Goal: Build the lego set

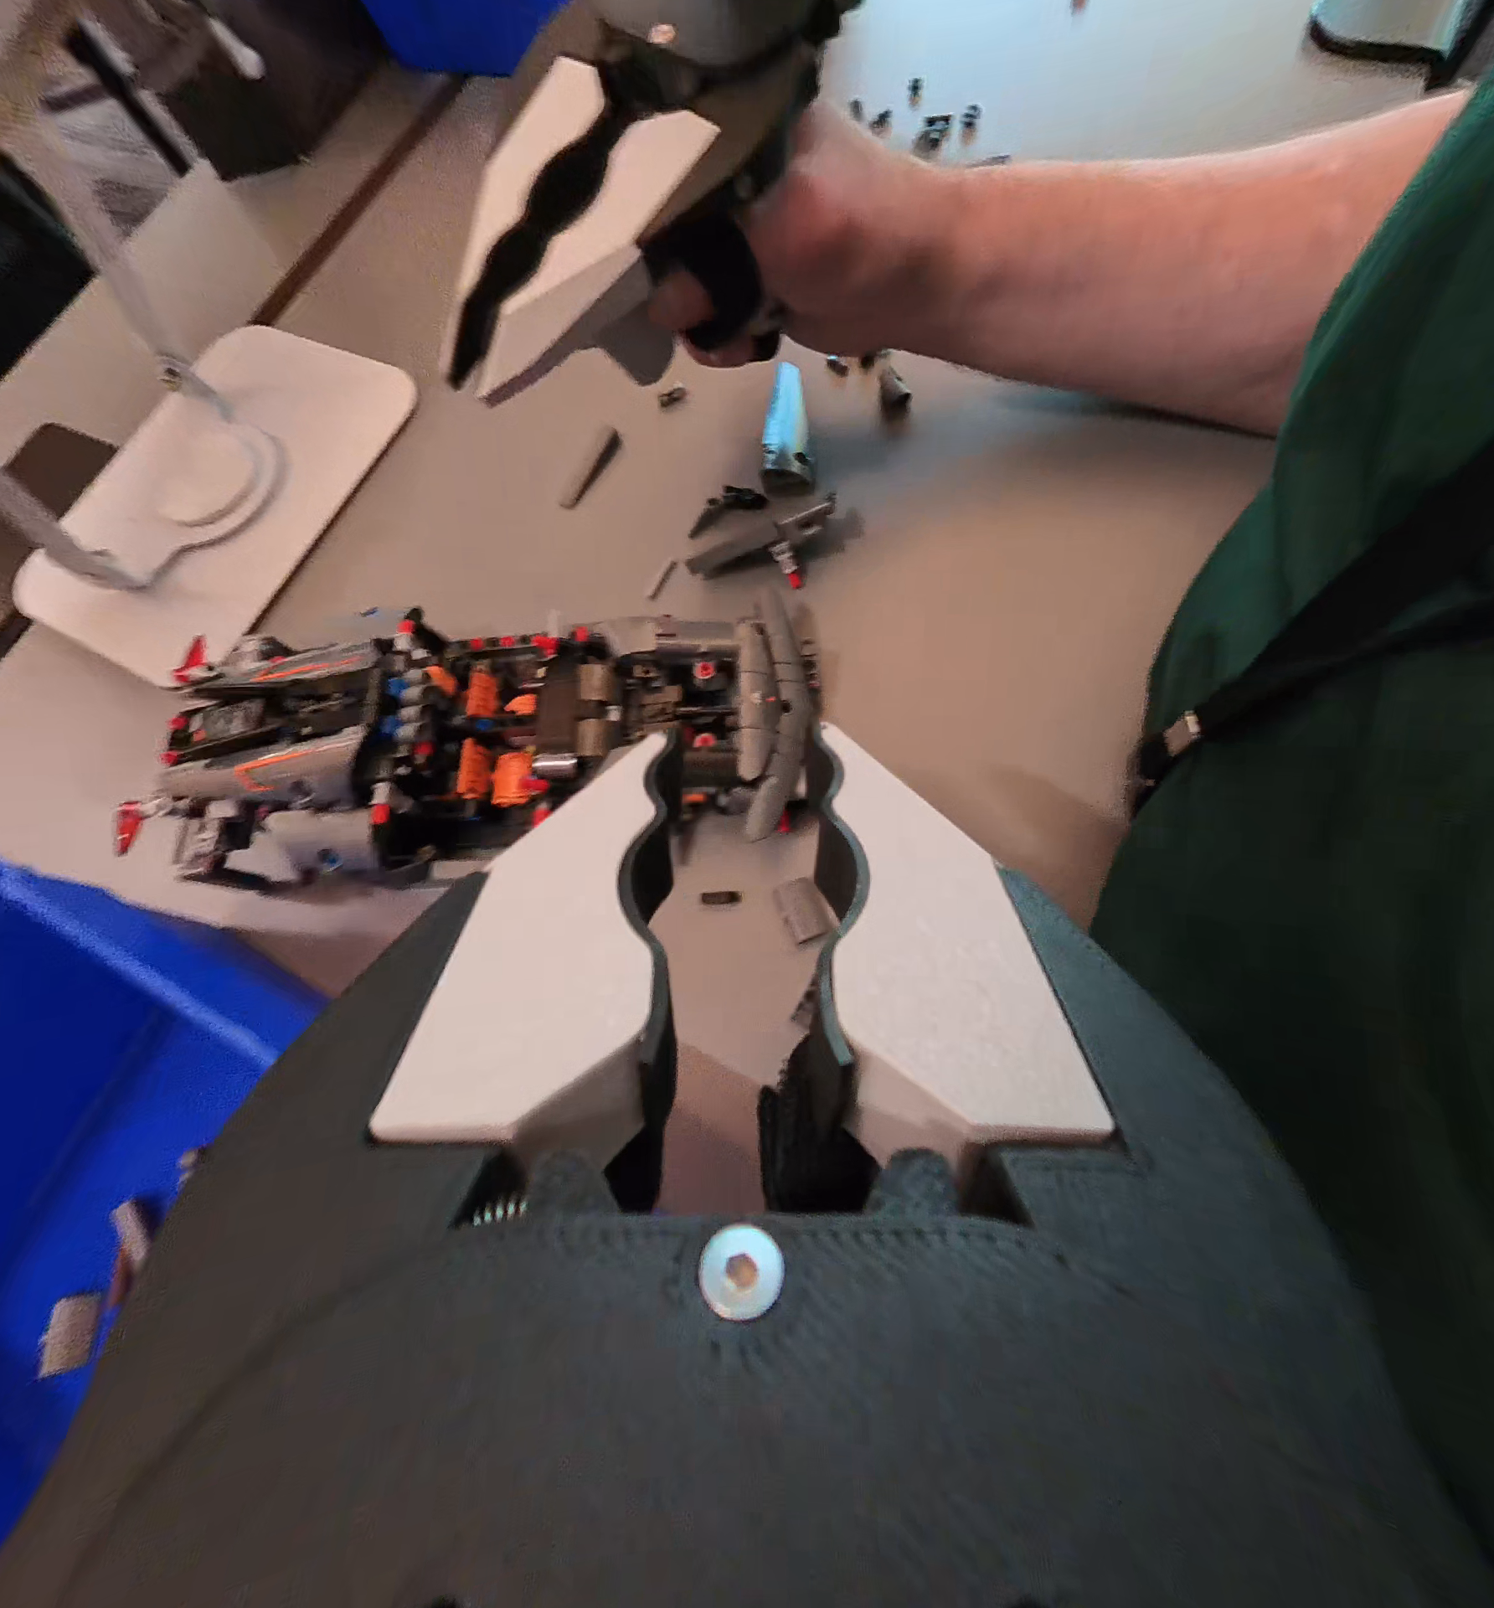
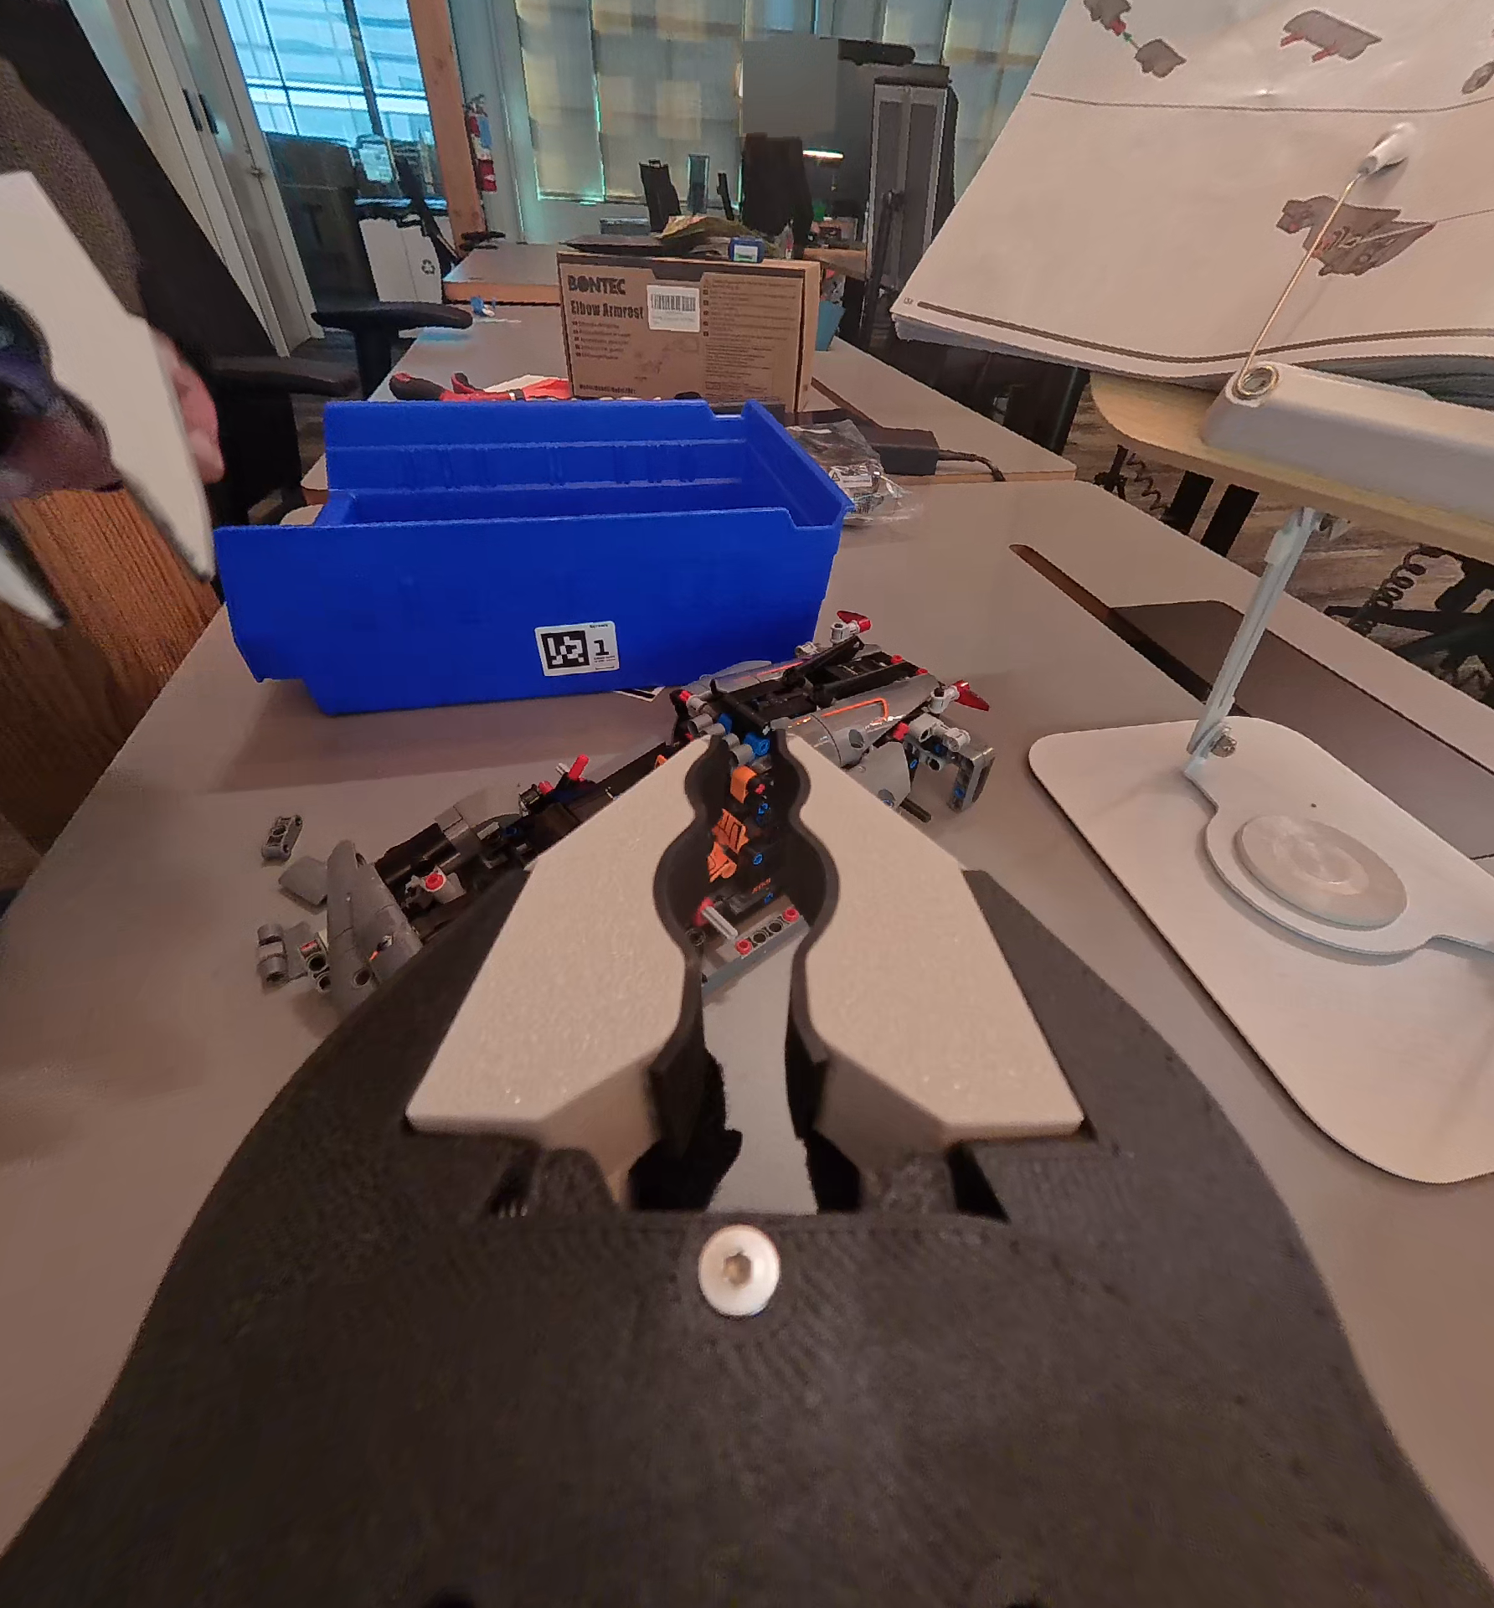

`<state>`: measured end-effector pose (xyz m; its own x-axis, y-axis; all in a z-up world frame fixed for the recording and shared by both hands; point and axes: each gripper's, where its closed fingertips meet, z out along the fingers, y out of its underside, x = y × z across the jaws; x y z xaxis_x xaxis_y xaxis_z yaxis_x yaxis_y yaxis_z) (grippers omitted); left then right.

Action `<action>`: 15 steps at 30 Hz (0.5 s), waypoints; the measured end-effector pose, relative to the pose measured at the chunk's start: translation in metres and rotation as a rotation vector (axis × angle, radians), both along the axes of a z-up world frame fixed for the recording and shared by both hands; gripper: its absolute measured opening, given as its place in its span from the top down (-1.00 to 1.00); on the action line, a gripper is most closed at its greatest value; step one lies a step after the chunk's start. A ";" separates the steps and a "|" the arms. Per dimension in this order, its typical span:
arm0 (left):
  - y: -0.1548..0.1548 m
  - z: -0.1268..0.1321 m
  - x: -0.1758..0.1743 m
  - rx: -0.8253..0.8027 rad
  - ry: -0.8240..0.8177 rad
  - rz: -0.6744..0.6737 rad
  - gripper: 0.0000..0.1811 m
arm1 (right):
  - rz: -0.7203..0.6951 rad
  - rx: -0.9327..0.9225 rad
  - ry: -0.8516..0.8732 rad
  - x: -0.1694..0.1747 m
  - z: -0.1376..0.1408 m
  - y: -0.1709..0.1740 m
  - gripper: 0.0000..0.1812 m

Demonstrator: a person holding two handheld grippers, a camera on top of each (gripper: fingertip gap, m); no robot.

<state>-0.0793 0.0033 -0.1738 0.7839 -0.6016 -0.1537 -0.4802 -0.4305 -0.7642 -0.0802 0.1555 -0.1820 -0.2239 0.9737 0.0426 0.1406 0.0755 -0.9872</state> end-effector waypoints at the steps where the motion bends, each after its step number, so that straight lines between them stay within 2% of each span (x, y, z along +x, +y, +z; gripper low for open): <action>1: 0.001 0.002 -0.009 0.008 0.019 0.022 0.71 | 0.000 0.003 0.001 0.000 0.000 0.000 0.91; 7: -0.002 0.003 -0.066 0.030 0.150 0.200 0.74 | -0.006 0.018 0.004 0.001 0.003 0.000 0.91; 10: -0.009 0.013 -0.092 0.054 0.159 0.271 0.76 | -0.005 0.021 0.009 0.002 0.005 -0.001 0.91; 15: -0.027 0.035 -0.155 0.085 0.262 0.435 0.79 | -0.007 0.023 0.009 0.003 0.006 -0.001 0.91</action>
